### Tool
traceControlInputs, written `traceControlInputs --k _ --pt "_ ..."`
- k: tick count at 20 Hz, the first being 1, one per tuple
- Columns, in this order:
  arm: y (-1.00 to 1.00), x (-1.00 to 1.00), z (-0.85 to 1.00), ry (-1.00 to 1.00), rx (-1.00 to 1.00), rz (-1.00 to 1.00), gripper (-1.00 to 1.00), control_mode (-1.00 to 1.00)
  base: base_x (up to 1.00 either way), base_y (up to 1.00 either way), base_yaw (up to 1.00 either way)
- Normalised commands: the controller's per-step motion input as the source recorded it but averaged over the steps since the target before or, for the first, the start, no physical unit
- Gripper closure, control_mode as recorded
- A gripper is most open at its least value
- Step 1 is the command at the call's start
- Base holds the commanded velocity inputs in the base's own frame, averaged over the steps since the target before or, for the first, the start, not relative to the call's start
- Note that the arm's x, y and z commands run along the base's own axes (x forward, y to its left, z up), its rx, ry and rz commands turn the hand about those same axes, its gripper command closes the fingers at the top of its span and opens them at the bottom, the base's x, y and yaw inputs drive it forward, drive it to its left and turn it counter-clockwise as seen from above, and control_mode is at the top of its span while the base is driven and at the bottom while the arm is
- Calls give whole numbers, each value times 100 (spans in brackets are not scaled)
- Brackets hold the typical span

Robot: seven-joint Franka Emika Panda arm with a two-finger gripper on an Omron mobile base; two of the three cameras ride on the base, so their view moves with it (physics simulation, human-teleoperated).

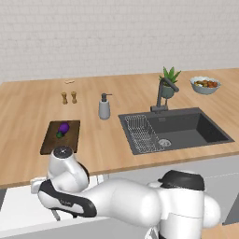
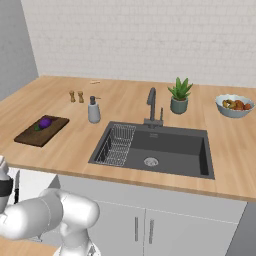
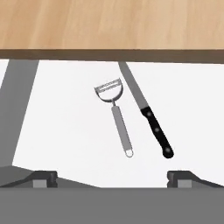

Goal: Place the appropriate cutting tool for cutting the eggplant skin on the cutting board.

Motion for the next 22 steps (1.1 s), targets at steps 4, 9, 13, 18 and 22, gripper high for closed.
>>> traceControlInputs --k 4,9,13,18,22 --pt "0 6 -2 0 0 0 -100 -100 0 0 0" --pt "-13 82 -14 2 0 -3 -100 -100 0 0 0" --pt "-4 39 -5 1 0 -1 -100 -100 0 0 0" --pt "41 -9 -12 0 0 0 -100 -100 0 0 0" --pt "50 -8 -12 0 0 0 -100 -100 0 0 0"
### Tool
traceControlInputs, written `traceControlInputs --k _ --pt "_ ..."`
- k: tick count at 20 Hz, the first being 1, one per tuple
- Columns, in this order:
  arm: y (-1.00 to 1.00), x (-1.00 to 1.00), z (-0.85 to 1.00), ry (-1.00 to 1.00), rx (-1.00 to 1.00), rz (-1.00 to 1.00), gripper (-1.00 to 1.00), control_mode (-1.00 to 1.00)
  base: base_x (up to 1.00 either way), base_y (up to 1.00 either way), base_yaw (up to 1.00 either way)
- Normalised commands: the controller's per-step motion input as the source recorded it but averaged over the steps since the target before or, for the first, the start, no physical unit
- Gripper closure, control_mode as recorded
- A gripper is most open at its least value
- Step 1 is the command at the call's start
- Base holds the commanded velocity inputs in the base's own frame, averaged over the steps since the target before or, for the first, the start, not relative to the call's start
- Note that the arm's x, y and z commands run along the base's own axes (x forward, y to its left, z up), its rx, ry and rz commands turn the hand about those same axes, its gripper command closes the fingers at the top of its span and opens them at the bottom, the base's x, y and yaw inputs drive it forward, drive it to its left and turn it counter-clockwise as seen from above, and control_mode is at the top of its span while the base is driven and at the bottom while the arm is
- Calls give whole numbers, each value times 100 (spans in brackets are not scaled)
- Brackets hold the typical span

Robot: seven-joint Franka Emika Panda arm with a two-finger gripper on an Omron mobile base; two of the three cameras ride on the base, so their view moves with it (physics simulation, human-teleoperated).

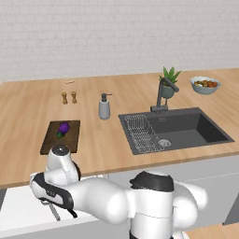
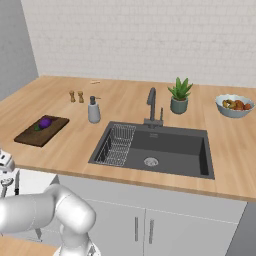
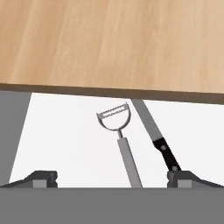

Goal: Place the appropriate cutting tool for cutting the eggplant skin on the cutting board.

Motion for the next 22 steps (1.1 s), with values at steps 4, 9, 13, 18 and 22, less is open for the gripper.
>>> traceControlInputs --k 4,9,13,18,22 --pt "-15 0 -4 0 0 0 -100 -100 0 0 0" --pt "-34 0 -14 0 0 0 -100 -100 0 0 0" --pt "4 -12 -11 0 0 0 -100 -100 0 0 0" --pt "21 -11 -23 0 0 0 -100 -100 0 0 0" --pt "2 0 -36 0 0 0 -100 -100 0 0 0"
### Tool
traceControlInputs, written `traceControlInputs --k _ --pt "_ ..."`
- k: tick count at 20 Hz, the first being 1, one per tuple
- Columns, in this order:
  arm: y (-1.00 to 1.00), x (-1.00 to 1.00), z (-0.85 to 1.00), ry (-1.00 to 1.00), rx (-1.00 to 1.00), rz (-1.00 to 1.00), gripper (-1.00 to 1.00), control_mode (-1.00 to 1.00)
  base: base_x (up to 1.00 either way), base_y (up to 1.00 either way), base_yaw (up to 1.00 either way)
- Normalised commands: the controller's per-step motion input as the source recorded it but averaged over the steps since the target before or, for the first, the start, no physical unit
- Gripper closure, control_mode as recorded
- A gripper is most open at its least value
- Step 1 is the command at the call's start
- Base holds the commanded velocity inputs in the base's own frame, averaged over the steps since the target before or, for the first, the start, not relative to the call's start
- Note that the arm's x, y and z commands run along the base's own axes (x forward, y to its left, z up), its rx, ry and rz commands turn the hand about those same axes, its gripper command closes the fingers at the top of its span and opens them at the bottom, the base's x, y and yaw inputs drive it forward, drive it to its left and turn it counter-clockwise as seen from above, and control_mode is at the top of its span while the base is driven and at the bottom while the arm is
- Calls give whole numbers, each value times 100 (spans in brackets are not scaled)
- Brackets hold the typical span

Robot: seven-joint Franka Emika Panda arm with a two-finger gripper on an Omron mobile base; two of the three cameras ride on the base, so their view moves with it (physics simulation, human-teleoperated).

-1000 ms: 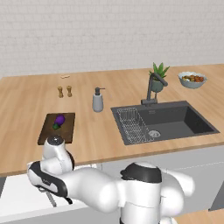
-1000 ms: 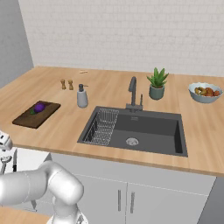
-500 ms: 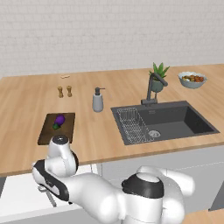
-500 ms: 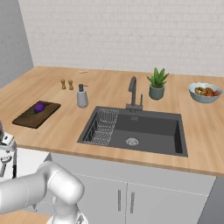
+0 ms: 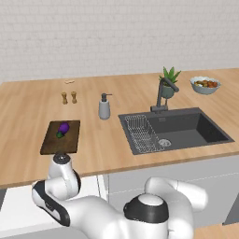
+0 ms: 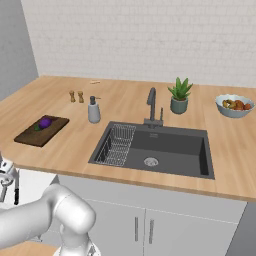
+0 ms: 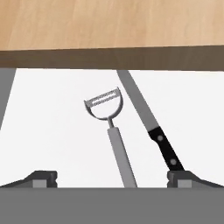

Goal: Place the appropriate cutting tool for cutting the eggplant skin on the cutting board.

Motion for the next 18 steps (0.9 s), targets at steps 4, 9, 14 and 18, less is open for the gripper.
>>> traceControlInputs --k 4,9,14,18 --pt "0 0 -36 0 0 0 -100 -100 0 0 0" --pt "0 0 -35 0 0 0 -100 -100 0 0 0" --pt "0 0 0 0 0 0 -100 -100 0 0 0" --pt "0 0 -5 0 -2 0 -100 -100 0 0 0"
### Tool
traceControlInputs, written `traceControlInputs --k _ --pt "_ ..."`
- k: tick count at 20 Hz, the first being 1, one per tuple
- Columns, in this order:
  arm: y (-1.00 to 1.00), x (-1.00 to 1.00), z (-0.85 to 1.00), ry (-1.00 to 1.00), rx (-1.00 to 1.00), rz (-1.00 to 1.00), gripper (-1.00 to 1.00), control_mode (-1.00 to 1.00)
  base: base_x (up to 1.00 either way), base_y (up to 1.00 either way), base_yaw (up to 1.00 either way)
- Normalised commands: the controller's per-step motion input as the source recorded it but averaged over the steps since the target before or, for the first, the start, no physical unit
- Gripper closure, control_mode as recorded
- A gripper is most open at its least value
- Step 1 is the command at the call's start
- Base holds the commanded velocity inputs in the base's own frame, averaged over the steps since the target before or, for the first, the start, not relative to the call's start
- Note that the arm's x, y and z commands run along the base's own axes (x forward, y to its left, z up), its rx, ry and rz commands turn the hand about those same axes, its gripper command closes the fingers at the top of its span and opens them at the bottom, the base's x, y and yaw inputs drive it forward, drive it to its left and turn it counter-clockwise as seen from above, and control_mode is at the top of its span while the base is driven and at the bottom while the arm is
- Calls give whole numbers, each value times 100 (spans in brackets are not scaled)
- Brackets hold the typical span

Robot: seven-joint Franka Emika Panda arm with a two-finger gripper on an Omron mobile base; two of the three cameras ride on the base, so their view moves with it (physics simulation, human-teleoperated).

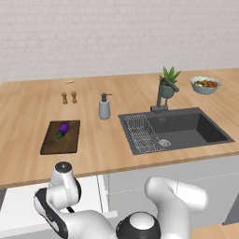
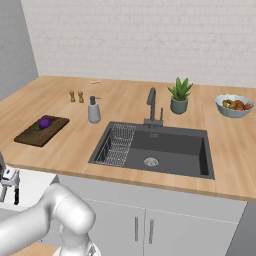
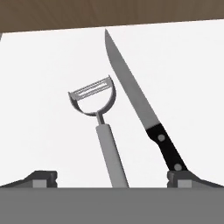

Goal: Place the appropriate cutting tool for cutting the eggplant skin on the cutting board.

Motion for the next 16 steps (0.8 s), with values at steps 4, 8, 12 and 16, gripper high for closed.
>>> traceControlInputs --k 4,8,12,16 --pt "0 0 -12 0 -2 0 -100 -100 0 0 0" --pt "0 -1 -3 0 -1 0 -100 -100 0 0 0" --pt "13 0 -4 0 0 0 -100 -100 0 0 0" --pt "26 0 -12 0 0 0 -100 -100 0 0 0"
